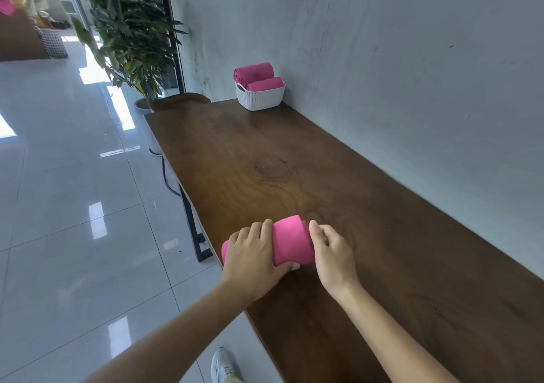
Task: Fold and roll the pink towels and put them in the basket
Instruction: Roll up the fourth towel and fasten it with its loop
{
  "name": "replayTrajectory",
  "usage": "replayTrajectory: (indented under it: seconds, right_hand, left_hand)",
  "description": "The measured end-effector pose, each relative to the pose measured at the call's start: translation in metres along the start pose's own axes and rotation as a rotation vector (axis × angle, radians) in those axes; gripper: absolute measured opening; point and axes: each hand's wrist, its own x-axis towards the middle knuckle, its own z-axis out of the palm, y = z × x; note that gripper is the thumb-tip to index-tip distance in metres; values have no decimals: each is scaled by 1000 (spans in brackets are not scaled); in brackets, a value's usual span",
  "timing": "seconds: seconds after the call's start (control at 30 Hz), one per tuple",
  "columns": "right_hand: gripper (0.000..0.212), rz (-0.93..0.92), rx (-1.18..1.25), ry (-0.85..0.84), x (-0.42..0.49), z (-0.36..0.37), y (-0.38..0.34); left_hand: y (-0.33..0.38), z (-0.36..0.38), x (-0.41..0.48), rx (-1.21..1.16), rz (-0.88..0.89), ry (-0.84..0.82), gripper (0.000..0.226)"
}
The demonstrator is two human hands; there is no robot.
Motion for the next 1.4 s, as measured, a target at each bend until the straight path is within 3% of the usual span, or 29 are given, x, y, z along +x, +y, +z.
replayTrajectory:
  seconds: [0.17,0.37,0.6,0.73,0.9,1.2,1.4]
  right_hand:
    - [50,-146,-10,1,-16,-2,-16]
    - [39,-223,133,-32,-37,-1,-41]
    - [27,-189,117,-111,-49,0,-39]
    - [29,-43,210,-242,-51,2,-33]
    - [29,119,473,-428,-55,2,-41]
    - [24,106,539,-455,-60,-1,-45]
    - [30,182,743,-505,-65,4,-42]
  left_hand:
    - [-5,-17,1,-194,-20,24,107]
    - [-14,-37,-1,-603,-71,90,76]
    - [-20,-53,-14,-1040,-253,189,83]
    - [-25,-59,-21,-1079,-299,217,97]
    - [-27,-61,-28,-1106,-326,232,93]
    - [-34,-59,-33,-1077,-403,221,83]
    - [-41,-55,-35,-1093,-478,254,83]
